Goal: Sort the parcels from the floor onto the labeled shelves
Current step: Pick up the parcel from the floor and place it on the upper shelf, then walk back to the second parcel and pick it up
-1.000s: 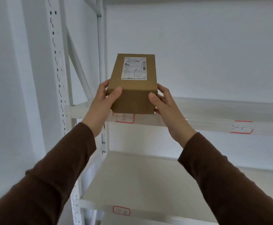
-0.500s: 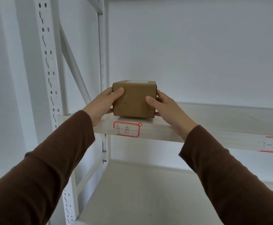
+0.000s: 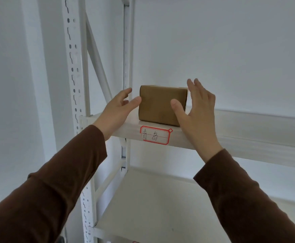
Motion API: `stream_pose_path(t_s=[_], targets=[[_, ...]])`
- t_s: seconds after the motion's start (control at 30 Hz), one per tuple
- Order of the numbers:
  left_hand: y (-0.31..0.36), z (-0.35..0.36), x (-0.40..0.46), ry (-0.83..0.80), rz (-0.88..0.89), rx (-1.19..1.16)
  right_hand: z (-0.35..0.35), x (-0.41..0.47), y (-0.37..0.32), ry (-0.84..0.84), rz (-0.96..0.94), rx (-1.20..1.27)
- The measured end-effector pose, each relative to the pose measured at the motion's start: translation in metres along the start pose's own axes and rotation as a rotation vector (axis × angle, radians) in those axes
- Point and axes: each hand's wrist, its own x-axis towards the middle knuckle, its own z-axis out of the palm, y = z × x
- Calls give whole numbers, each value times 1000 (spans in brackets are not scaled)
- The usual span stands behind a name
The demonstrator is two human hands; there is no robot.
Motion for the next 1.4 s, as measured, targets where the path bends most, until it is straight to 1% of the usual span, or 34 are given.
stream_pose_path(t_s=[0.07,0.1,0.13,0.2,0.27,0.37,0.5,0.67,0.77,0.87,0.93,1.1,1.2,1.3,1.4], targets=[[-3,-10,-19,80,77,-1,14,-7,-17,93,-143,79],[-5,-16,-30,107,93,4,22,-12,-27,110,-204,132],[-8,-24,-41,137,102,19,31,-17,-36,109,-254,188],[-14,-39,-66,214,99,71,49,-30,-54,49,-325,313],[-21,-56,-96,308,82,131,66,-46,-68,-72,-351,443],[-33,-77,-153,490,4,211,93,-79,-85,-312,-327,622],[-44,-91,-249,729,-165,286,116,-145,-111,-691,-310,827],[-37,-89,-377,974,-359,345,112,-241,-154,-1102,-258,1036],[-20,-86,-456,1109,-463,371,92,-294,-187,-1328,-248,1138],[8,-84,-542,1257,-579,394,64,-353,-228,-1475,-308,1207],[28,-82,-597,1369,-623,392,41,-393,-255,-1568,-375,1237],[78,-68,-730,1649,-655,368,-25,-494,-319,-1816,-475,1275],[109,-59,-813,1775,-676,346,-72,-560,-360,-1944,-534,1280],[141,-53,-896,1885,-654,311,-124,-628,-400,-2054,-577,1301],[171,-45,-976,1995,-688,325,-176,-694,-432,-2143,-611,1309]])
